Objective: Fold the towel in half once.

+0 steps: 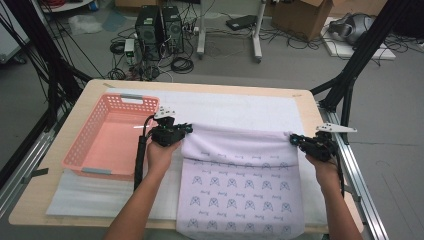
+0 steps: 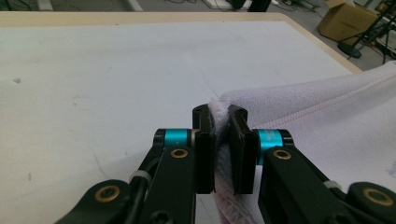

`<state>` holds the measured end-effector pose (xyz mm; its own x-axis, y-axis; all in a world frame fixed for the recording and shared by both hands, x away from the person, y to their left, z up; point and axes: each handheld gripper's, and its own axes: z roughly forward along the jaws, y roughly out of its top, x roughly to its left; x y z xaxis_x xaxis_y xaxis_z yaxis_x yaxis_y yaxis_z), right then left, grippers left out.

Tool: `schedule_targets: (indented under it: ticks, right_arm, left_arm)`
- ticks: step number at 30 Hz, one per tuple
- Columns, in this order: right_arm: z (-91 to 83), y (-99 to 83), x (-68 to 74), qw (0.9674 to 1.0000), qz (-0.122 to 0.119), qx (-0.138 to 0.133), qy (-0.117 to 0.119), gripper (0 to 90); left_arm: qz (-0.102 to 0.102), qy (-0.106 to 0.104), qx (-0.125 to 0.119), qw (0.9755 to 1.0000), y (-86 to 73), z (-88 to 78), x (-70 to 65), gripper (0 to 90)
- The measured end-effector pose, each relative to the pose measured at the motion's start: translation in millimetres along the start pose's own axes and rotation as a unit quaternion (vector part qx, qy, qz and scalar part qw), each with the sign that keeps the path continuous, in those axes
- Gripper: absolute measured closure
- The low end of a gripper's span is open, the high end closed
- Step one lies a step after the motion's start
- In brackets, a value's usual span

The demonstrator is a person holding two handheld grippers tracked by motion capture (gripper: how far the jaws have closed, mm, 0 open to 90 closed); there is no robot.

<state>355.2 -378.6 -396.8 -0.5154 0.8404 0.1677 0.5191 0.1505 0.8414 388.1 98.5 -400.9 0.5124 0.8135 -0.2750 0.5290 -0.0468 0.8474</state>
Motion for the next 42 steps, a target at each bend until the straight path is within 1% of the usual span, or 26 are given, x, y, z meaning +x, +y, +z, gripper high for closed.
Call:
schedule_targets:
  ticks: [3, 5, 6, 7, 8, 9, 10, 11, 12, 13, 16, 17, 18, 20, 22, 24, 25, 26, 28, 30, 32, 34, 35, 36, 39, 42]
  right_arm:
    - [11.0, 3.9, -2.8, 0.9999, 0.006, 0.005, -0.008, 83.7]
    - [18.2, 3.5, -3.5, 0.9997, 0.011, 0.014, -0.015, 83.6]
    - [21.5, 2.3, -4.2, 0.9995, 0.017, 0.02, -0.017, 83.5]
    - [24.7, 0.8, -4.8, 0.9992, 0.022, 0.026, -0.021, 82.3]
    - [27.5, -0.7, -5.3, 0.9987, 0.03, 0.033, -0.023, 78.0]
    - [29.3, -1.9, -6.2, 0.9982, 0.04, 0.038, -0.024, 70.0]
    - [29.8, -2.5, -6.5, 0.9978, 0.048, 0.039, -0.024, 61.8]
    - [28.5, -2.8, -6.5, 0.9976, 0.052, 0.038, -0.025, 59.0]
    - [26.3, -2.7, -6.0, 0.9976, 0.053, 0.036, -0.026, 57.7]
    - [23.8, -2.3, -5.0, 0.9977, 0.048, 0.037, -0.029, 55.3]
    - [16.9, -1.7, -0.2, 0.9982, 0.037, 0.037, -0.029, 55.0]
    - [14.2, -1.9, 1.6, 0.9983, 0.036, 0.034, -0.032, 55.0]
    - [12.0, -2.2, 2.3, 0.9984, 0.038, 0.027, -0.033, 55.0]
    - [7.6, -2.9, 2.5, 0.9982, 0.045, 0.017, -0.037, 55.3]
    - [4.5, -3.3, 2.2, 0.9976, 0.046, 0.008, -0.052, 56.1]
    - [0.2, -3.5, -0.1, 0.9963, 0.055, -0.005, -0.065, 58.4]
    - [-1.2, -3.6, -1.6, 0.9958, 0.065, -0.012, -0.064, 58.4]
    - [-1.6, -4.1, -3.3, 0.996, 0.069, -0.012, -0.054, 58.2]
    - [0.5, -6.2, -2.6, 0.9972, 0.065, 0.003, -0.035, 57.6]
    - [5.0, -10.1, 0.2, 0.9974, 0.065, 0.03, -0.013, 55.7]
    - [10.4, -15.3, 5.0, 0.9966, 0.054, 0.061, -0.012, 58.2]
    - [15.0, -21.1, 8.6, 0.9954, 0.043, 0.084, -0.013, 71.9]
    - [16.6, -23.7, 9.1, 0.9951, 0.03, 0.092, -0.019, 78.4]
    - [17.4, -25.9, 9.2, 0.9947, 0.029, 0.098, -0.014, 85.9]
    - [12.1, -30.1, 9.7, 0.9956, 0.027, 0.09, -0.004, 87.6]
    - [-0.3, -32.2, 10.5, 0.9974, 0.031, 0.064, 0.003, 87.9]
  left_arm:
    - [-0.008, 0.009, 0.008, 0.9999, -3.0, 7.9, 6.0, 82.1]
    - [-0.01, 0.012, 0.021, 0.9997, -6.7, 13.0, 7.4, 82.0]
    - [-0.008, 0.01, 0.027, 0.9996, -8.7, 15.2, 8.3, 81.6]
    - [-0.015, 0.006, 0.032, 0.9994, -10.9, 16.4, 8.9, 80.0]
    - [-0.026, 0.003, 0.028, 0.9992, -13.8, 16.7, 9.2, 75.8]
    - [-0.04, 0.003, 0.02, 0.999, -16.4, 15.5, 9.5, 68.5]
    - [-0.049, 0.001, 0.022, 0.9986, -17.4, 13.9, 10.4, 61.6]
    - [-0.048, 0.0, 0.029, 0.9984, -17.4, 12.7, 10.5, 57.2]
    - [-0.042, -0.002, 0.034, 0.9986, -17.3, 10.9, 9.6, 54.8]
    - [-0.034, -0.004, 0.036, 0.9988, -17.0, 8.8, 7.8, 54.4]
    - [-0.016, -0.011, 0.041, 0.999, -16.0, 4.4, 0.9, 55.0]
    - [-0.014, -0.013, 0.044, 0.9989, -16.5, 4.1, -0.6, 55.0]
    - [-0.015, -0.015, 0.047, 0.9987, -18.2, 4.4, -1.6, 55.2]
    - [-0.027, -0.013, 0.041, 0.9987, -26.6, 4.9, -2.1, 58.3]
    - [-0.033, -0.011, 0.054, 0.9979, -35.1, 6.6, -0.1, 58.9]
    - [-0.031, -0.013, 0.059, 0.9977, -41.7, 7.3, -0.2, 60.7]
    - [-0.028, -0.015, 0.062, 0.9975, -44.0, 7.8, -0.4, 62.9]
    - [-0.024, -0.015, 0.067, 0.9974, -46.0, 8.3, -0.8, 65.4]
    - [-0.013, -0.009, 0.074, 0.9971, -49.8, 9.5, -1.1, 73.5]
    - [-0.002, -0.008, 0.08, 0.9968, -50.9, 9.1, -1.6, 81.6]
    - [0.01, -0.005, 0.078, 0.9969, -50.2, 7.2, -3.3, 85.8]
    - [0.017, -0.006, 0.076, 0.9969, -49.4, 4.6, -5.1, 86.2]
    - [0.017, -0.008, 0.074, 0.9971, -49.0, 3.0, -5.9, 86.1]
    - [0.02, -0.013, 0.073, 0.997, -48.4, 0.9, -7.1, 86.1]
    - [0.024, -0.017, 0.051, 0.9982, -49.3, -7.9, -12.0, 86.1]
    - [0.034, -0.024, 0.044, 0.9982, -52.6, -16.9, -16.7, 86.4]
